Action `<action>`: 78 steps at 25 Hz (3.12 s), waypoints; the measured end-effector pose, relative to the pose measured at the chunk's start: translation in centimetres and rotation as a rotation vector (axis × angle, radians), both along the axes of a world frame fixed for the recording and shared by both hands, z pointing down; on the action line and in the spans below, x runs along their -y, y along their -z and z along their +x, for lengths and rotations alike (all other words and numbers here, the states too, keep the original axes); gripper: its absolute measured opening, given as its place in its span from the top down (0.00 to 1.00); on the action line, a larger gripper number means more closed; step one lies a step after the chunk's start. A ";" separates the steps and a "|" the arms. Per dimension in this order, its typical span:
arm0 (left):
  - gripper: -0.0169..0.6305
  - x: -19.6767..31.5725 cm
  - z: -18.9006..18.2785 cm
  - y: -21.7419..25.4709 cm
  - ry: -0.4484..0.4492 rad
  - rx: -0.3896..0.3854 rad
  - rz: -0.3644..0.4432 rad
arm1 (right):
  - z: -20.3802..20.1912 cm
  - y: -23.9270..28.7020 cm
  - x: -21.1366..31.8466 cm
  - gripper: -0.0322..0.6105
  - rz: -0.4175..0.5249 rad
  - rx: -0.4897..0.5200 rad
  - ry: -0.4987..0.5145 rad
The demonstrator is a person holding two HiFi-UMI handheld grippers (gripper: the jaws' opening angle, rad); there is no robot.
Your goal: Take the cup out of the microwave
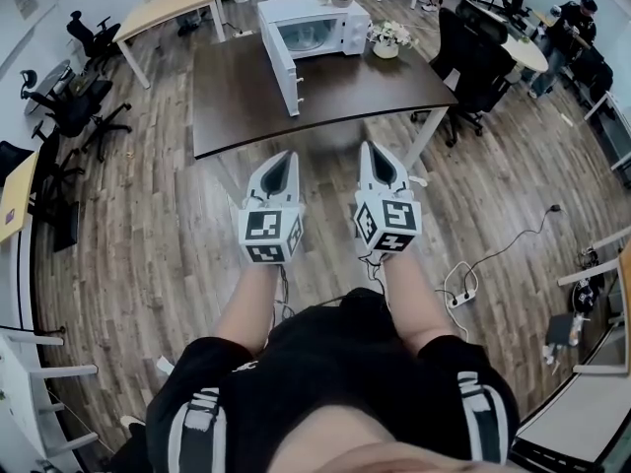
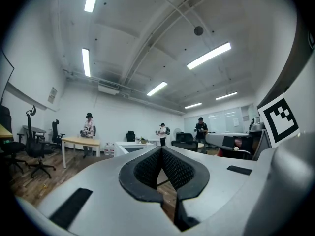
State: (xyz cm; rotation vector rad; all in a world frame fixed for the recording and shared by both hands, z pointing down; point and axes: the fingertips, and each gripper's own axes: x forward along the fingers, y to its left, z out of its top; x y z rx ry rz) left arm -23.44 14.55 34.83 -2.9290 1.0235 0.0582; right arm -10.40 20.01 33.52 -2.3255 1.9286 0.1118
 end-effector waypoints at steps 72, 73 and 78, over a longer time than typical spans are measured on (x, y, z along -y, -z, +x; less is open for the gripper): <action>0.97 58.4 33.8 -6.3 0.388 0.045 -0.183 | 32.8 -14.4 73.3 0.06 -0.232 -0.035 0.397; 0.97 58.8 33.7 -7.0 0.396 0.047 -0.193 | 33.0 -15.5 74.3 0.06 -0.250 -0.034 0.392; 0.97 60.4 33.6 -10.0 0.430 0.066 -0.234 | 34.0 -20.4 79.1 0.06 -0.324 -0.023 0.374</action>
